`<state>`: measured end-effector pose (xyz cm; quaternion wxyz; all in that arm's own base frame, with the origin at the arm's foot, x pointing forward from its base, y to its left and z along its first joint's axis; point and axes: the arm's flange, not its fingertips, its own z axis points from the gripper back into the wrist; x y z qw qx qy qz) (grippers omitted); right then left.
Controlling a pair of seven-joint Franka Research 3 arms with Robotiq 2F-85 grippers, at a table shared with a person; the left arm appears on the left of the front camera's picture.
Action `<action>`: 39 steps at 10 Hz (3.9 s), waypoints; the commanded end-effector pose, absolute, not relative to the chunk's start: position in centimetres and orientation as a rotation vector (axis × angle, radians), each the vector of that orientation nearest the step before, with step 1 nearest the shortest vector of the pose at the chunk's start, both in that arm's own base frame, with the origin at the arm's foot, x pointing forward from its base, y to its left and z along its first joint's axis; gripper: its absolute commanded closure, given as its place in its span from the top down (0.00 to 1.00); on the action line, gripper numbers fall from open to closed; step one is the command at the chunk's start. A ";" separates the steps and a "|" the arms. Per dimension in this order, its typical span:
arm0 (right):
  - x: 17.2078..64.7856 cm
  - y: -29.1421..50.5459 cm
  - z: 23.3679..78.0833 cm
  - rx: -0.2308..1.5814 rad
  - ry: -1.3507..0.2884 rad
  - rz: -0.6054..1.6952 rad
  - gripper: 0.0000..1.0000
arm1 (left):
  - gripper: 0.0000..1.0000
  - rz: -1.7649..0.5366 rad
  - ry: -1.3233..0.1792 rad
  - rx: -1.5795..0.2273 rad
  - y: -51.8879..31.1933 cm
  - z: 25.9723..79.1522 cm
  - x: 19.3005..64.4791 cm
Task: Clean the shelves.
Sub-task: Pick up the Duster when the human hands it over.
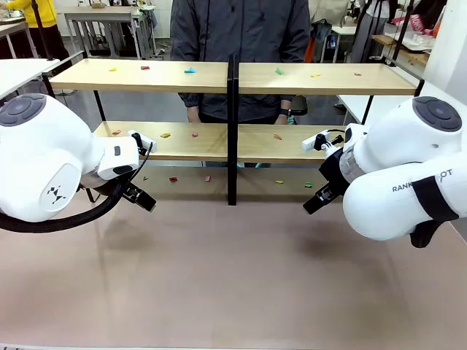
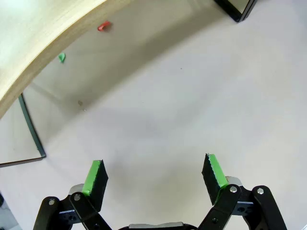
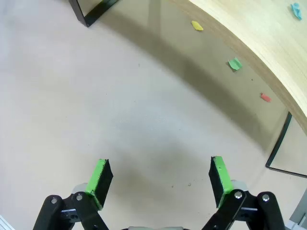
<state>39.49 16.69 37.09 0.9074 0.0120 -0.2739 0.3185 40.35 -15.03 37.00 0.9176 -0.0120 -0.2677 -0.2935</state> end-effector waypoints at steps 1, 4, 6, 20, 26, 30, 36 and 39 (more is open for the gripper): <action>39.5 16.7 37.1 0.025 -0.565 0.657 1.00 | 1.00 -0.605 -0.551 -0.024 -15.1 37.0 40.3; 39.5 16.7 37.1 0.025 -0.565 0.657 1.00 | 1.00 -0.604 -0.551 -0.025 -15.0 37.0 40.3; 38.5 16.5 39.7 0.025 -0.515 0.676 1.00 | 1.00 -0.714 -0.534 -0.133 -13.4 39.9 37.7; 20.6 -0.3 66.2 0.225 -0.903 0.642 1.00 | 1.00 -0.991 -1.242 -0.458 1.7 58.0 20.2; 21.4 -0.4 65.5 0.237 -0.884 0.670 1.00 | 1.00 -0.830 -1.237 -0.498 1.5 57.4 20.7; 21.9 0.5 65.9 0.244 -0.953 0.654 1.00 | 1.00 -0.846 -1.216 -0.484 4.7 64.3 23.7; 21.0 -0.3 67.5 0.322 -1.043 0.435 1.00 | 1.00 -0.846 -1.216 -0.484 4.7 64.3 23.7; 21.4 -0.6 67.1 0.320 -1.030 0.423 1.00 | 1.00 -0.846 -1.216 -0.484 4.7 64.3 23.7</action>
